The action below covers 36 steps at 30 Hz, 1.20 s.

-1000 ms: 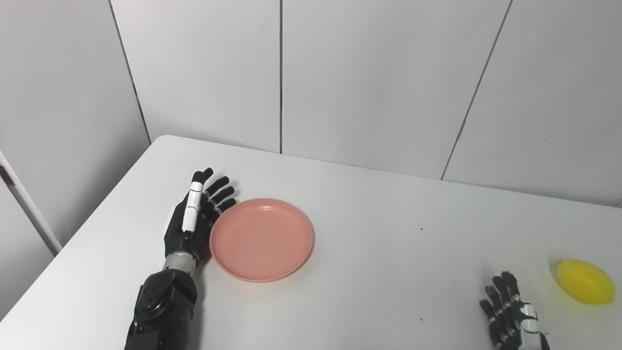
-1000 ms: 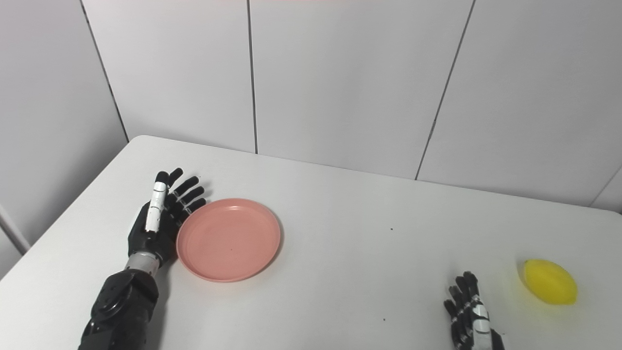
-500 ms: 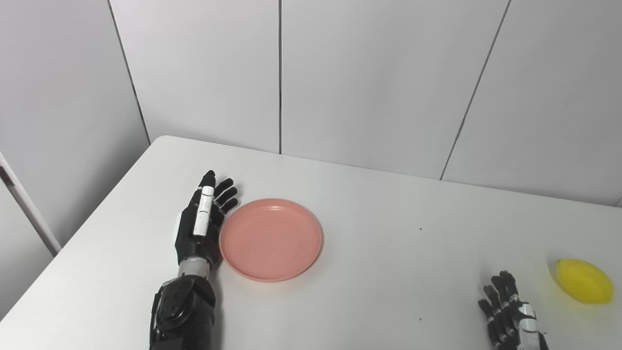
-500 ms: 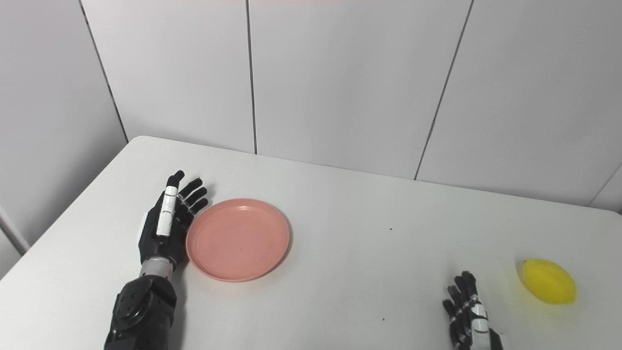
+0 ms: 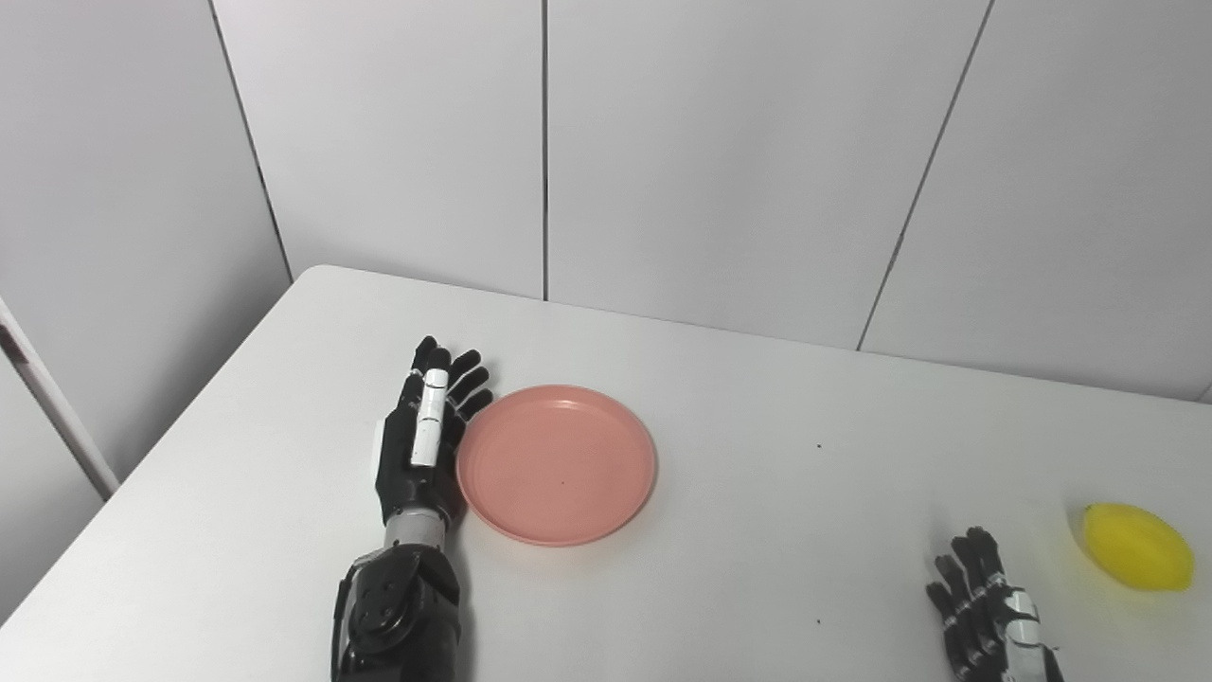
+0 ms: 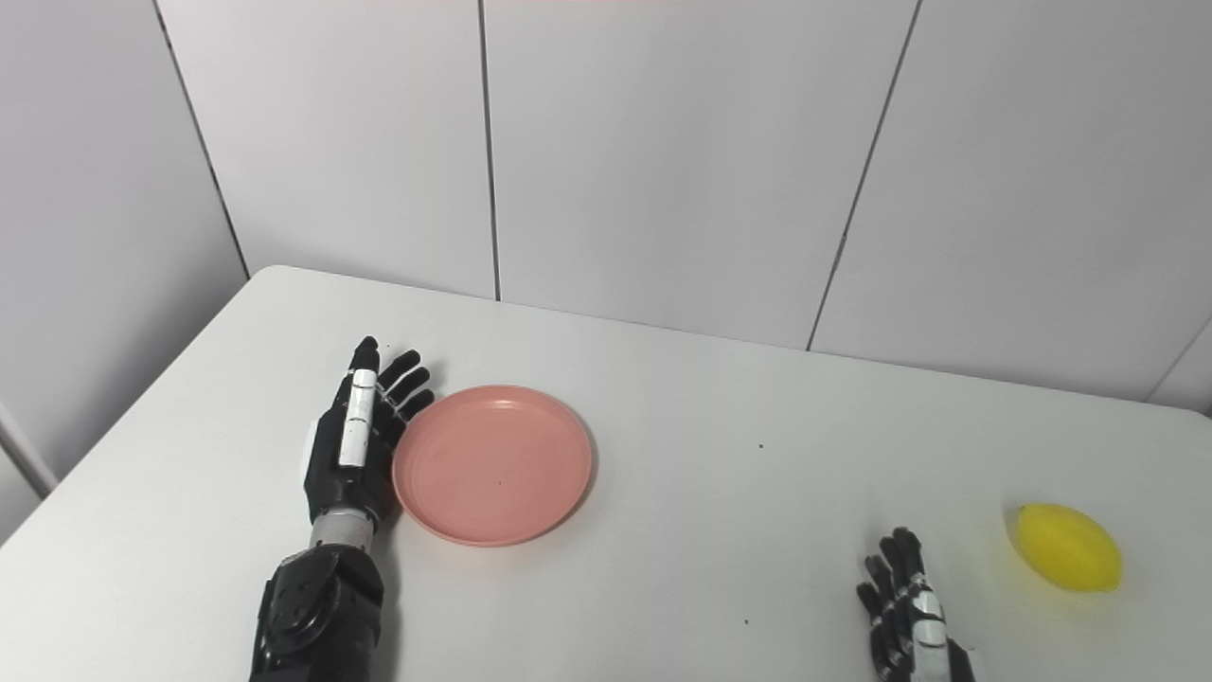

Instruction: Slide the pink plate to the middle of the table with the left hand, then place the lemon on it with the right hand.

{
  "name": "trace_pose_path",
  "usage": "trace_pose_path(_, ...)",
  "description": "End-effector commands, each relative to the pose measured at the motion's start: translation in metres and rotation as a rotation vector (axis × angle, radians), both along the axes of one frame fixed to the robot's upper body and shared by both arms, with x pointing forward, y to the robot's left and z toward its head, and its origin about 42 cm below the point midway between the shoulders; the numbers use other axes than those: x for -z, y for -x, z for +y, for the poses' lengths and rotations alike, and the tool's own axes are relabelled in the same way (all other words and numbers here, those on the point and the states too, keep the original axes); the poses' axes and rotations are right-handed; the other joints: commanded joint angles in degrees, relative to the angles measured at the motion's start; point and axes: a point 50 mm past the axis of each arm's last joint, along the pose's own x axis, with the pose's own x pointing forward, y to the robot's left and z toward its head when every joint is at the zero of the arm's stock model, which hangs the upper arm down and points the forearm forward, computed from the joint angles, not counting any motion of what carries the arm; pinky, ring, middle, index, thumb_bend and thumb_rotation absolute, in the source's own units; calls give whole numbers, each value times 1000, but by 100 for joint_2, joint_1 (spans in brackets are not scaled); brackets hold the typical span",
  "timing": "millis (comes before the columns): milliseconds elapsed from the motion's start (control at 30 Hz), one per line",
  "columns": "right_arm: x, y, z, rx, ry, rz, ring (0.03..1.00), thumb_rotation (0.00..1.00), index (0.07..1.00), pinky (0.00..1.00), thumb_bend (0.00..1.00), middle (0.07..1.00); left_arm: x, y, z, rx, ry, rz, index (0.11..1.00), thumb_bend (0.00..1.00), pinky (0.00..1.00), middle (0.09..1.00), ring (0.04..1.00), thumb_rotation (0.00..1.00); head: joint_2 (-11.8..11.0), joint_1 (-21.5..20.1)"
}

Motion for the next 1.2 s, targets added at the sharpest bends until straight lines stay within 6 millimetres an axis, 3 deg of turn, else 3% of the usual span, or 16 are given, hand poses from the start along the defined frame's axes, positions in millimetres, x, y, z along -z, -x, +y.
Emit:
trace_pose_path(0,1,2,4,-4,-10,26,984,980,986,1000,705,999,0,-5,-11,27,3,11,950,699,771,766,772,700,4,2)
trace_pose_path(200,-1,2,7,-7,-7,23,979,985,980,1000,702,993,-1,-10,-19,49,1,28,959,688,776,770,769,711,43,-59)
trace_pose_path(433,-2,1,10,-8,-21,31,978,962,970,1000,709,993,-1,-10,-27,65,31,38,929,677,743,745,742,654,109,-150)
trace_pose_path(833,-6,2,16,-15,-7,24,968,973,967,991,695,988,1,-10,-46,134,20,54,915,670,816,757,788,689,229,-366)
trace_pose_path(900,-6,1,18,-15,-9,25,973,973,968,996,696,994,-1,-12,-49,134,34,58,924,681,790,750,769,656,252,-395)
trace_pose_path(1167,-8,0,25,-9,-3,20,965,962,964,980,698,985,-4,-11,-61,174,74,43,945,663,763,771,770,690,280,-593)
